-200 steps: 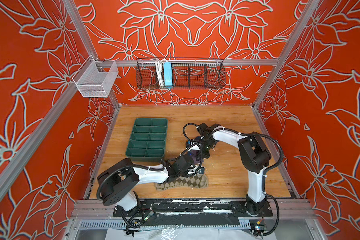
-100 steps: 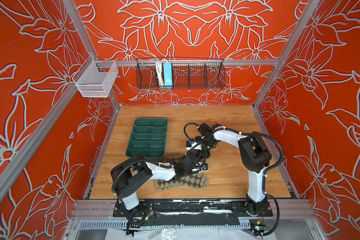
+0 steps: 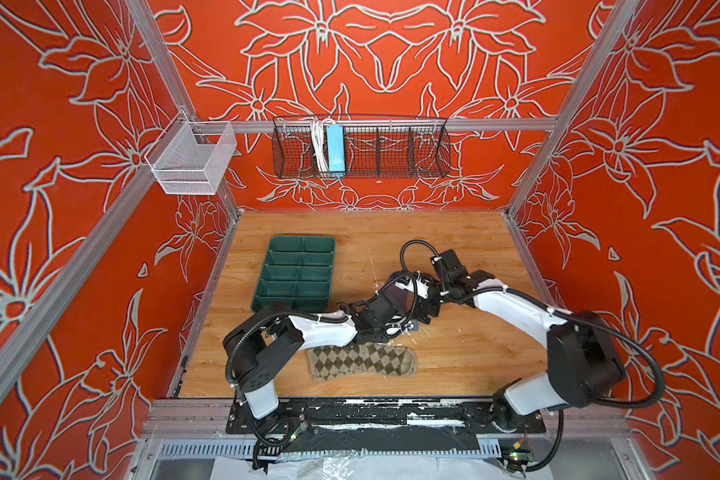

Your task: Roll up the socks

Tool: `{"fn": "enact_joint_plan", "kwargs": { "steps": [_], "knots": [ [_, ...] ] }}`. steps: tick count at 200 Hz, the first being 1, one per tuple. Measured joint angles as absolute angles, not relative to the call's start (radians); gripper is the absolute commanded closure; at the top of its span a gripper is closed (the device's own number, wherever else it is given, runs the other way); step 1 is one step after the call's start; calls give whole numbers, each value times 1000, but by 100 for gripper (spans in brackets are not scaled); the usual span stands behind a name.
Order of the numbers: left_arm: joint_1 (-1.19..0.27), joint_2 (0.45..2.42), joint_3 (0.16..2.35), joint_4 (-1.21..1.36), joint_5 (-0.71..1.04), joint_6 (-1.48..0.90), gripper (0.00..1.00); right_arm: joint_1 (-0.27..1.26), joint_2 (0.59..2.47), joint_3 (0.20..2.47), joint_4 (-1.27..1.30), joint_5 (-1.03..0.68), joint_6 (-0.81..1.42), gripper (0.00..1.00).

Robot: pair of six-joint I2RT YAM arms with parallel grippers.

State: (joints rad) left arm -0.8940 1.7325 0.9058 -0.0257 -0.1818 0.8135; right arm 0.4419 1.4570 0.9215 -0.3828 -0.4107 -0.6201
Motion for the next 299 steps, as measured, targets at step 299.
{"fn": "enact_joint_plan", "kwargs": {
  "steps": [299],
  "knots": [
    [-628,2099,1592,-866,405,738,95,936,1570,547,409,300,-1035,38]
  ]
}}
